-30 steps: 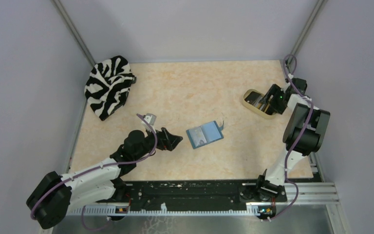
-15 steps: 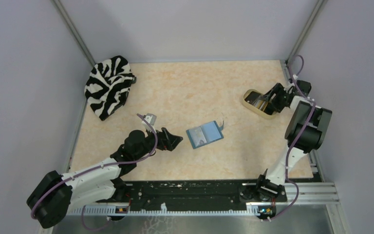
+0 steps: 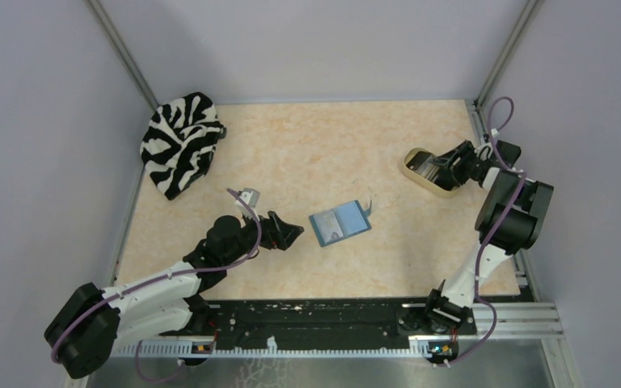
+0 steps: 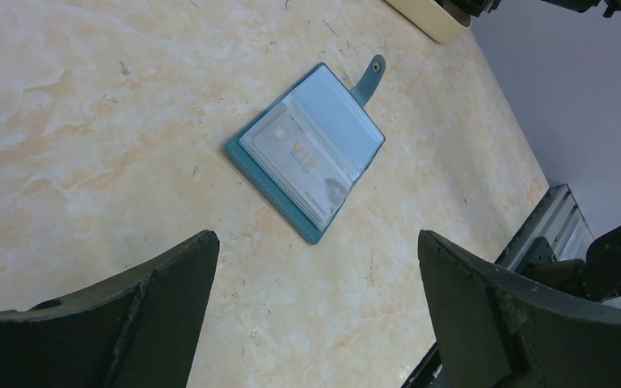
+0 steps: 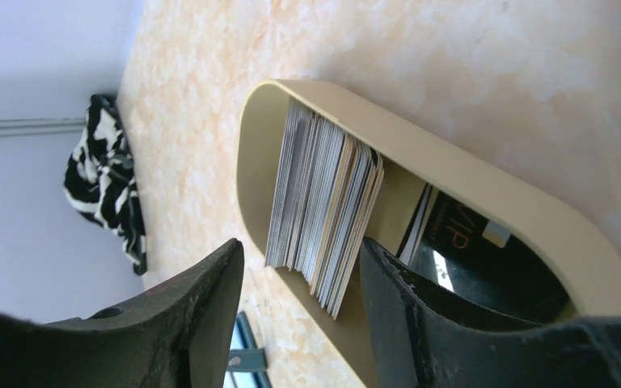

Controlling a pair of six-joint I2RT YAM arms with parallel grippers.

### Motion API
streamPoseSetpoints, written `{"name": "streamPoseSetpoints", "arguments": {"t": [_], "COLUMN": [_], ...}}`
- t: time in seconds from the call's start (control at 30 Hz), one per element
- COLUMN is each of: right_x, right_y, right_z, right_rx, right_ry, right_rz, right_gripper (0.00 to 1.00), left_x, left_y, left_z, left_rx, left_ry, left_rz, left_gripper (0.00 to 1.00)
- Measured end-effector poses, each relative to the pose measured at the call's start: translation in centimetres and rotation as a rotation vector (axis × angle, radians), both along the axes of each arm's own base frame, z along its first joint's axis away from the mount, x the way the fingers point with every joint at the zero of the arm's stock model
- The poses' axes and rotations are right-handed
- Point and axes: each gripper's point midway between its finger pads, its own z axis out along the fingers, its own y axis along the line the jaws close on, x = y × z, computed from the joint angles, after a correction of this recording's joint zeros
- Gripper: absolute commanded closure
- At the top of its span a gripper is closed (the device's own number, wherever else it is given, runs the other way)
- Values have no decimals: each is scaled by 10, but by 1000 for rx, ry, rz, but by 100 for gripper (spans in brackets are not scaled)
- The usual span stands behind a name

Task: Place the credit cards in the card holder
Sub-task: Pick up the credit card from the storage box.

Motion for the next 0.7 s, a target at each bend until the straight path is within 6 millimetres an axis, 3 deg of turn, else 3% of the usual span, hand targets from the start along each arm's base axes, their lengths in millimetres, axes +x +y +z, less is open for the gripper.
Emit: {"name": "streamPoseSetpoints", "arguments": {"t": [0.3,0.53,0.7], "right_x": [1,2,4], "right_y": [8,14,15], "right_z": [7,-7,-5], "right_rx": [68,138,152], "right_ry": [-34,-22,-34], "right_rz": [17,30,35], "right_gripper": [38,34,34], "left_x": [0,0,-1], "left_y": [-1,-3,-4], "left_z": [-1,-2,-4], "left_rx": [-4,-8,-6], "left_ry": [8,10,15], "left_rz": [-3,-11,-15], "left_gripper": [2,2,1]}}
